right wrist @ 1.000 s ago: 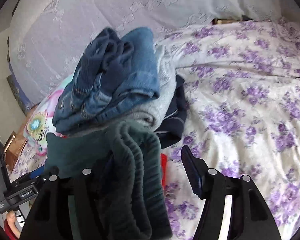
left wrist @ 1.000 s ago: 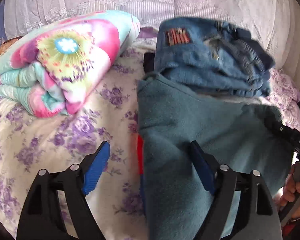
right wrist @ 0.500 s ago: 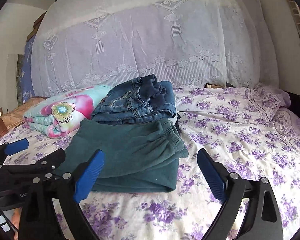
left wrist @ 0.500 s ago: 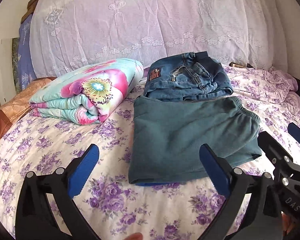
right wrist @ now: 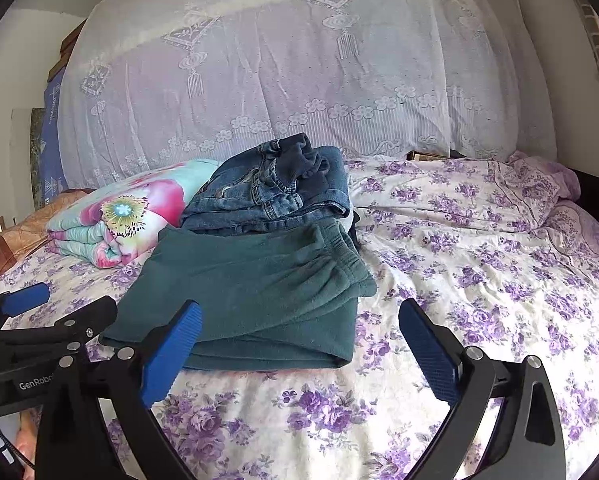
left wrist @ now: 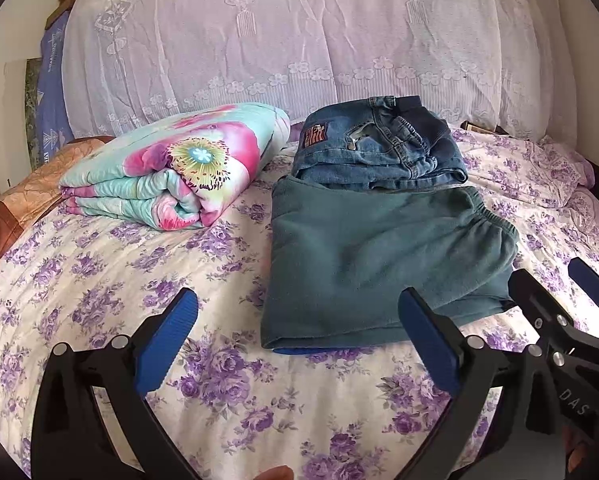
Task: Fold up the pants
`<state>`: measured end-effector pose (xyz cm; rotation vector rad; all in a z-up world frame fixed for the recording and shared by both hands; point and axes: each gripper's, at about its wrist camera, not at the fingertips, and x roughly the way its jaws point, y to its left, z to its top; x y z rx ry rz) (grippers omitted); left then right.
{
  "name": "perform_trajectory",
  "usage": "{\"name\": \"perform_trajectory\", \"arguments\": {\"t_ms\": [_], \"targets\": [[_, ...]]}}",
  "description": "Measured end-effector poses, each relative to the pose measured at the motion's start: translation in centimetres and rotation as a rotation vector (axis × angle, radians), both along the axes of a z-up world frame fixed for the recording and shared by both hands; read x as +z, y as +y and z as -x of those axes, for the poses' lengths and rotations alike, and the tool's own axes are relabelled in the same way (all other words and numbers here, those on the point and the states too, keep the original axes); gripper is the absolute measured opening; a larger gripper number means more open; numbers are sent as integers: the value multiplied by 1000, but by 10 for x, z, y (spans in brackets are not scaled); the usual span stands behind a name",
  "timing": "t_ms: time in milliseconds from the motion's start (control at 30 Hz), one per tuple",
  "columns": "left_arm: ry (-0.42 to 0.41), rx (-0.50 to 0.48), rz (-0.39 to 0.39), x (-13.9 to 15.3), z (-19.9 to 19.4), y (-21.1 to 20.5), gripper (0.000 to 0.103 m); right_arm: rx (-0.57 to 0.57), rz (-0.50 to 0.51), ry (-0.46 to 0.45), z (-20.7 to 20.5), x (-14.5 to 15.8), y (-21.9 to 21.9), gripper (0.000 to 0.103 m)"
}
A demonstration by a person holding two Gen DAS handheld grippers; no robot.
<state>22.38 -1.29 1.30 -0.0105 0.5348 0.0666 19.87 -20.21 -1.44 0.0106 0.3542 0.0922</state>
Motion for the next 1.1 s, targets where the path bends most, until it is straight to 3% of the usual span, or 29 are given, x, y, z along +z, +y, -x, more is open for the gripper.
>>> {"name": "perform_trajectory", "arguments": {"t_ms": [600,800,967,1100], "targets": [[2,3,-27,-3,-1,-4,98,-7,-11,29,-4,-3,-2,99],[-54,-7,-57,-1,4,-6,98,-11,-17,35,-7,-4,-2,99],[3,-20,-14,-4,-4,-2,98,-16,-17,43,-7,-5,-3,99],[4,-23,-22,-5,-4,-3,98,-17,-14,42,-6,-4,-2,99]]}}
